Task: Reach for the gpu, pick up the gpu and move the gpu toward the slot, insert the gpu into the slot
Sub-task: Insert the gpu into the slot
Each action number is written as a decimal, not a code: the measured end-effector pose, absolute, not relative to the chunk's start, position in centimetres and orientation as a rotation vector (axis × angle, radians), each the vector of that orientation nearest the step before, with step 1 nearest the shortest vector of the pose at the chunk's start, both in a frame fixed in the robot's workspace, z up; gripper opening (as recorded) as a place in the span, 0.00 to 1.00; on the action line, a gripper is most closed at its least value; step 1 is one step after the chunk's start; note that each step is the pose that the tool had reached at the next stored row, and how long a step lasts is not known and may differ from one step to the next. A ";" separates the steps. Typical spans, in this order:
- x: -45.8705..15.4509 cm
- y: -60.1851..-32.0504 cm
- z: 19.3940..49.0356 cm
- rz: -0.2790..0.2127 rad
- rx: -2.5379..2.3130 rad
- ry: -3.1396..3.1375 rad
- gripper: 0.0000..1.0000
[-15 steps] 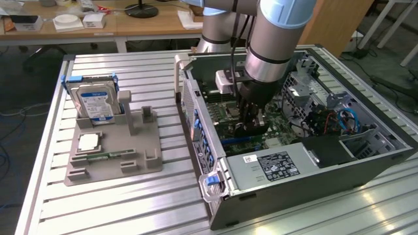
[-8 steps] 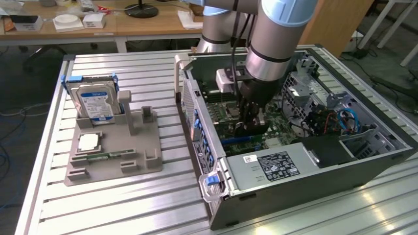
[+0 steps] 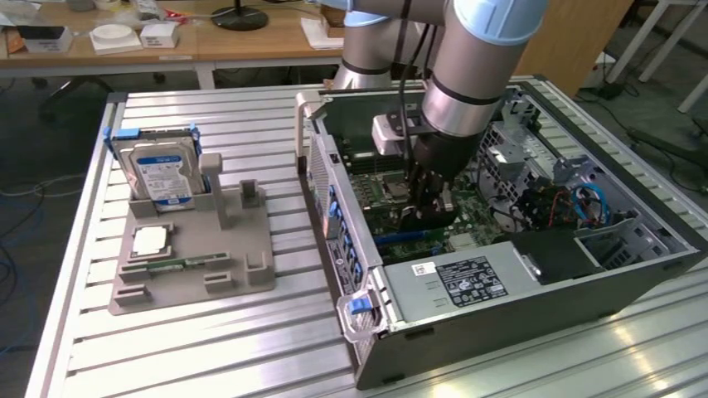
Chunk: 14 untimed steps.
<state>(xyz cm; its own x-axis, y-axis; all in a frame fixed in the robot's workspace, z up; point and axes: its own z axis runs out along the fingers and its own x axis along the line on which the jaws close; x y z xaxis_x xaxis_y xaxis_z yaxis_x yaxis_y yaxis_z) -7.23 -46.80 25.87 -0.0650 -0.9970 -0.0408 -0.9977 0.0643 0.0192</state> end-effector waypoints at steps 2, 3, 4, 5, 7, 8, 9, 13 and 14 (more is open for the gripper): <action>-7.2 -46.8 25.9 0.083 -2.144 2.288 0.27; -7.2 -46.8 25.9 0.084 -2.144 2.289 0.27; -7.2 -46.8 25.9 0.084 -2.144 2.289 0.27; -7.2 -46.8 25.9 0.084 -2.144 2.289 0.27; -7.2 -46.8 25.9 0.084 -2.144 2.289 0.27; -7.2 -46.9 25.8 0.084 -2.144 2.289 0.27; -7.2 -46.9 25.9 0.084 -2.144 2.289 0.27; -7.2 -47.2 25.9 0.084 -2.144 2.289 0.27; -7.2 -47.2 25.9 0.084 -2.144 2.289 0.27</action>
<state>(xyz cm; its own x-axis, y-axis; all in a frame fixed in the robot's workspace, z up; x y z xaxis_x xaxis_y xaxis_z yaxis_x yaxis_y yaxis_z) -7.22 -47.20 25.86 -0.0658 -0.9970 -0.0395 -0.9973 0.0644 0.0362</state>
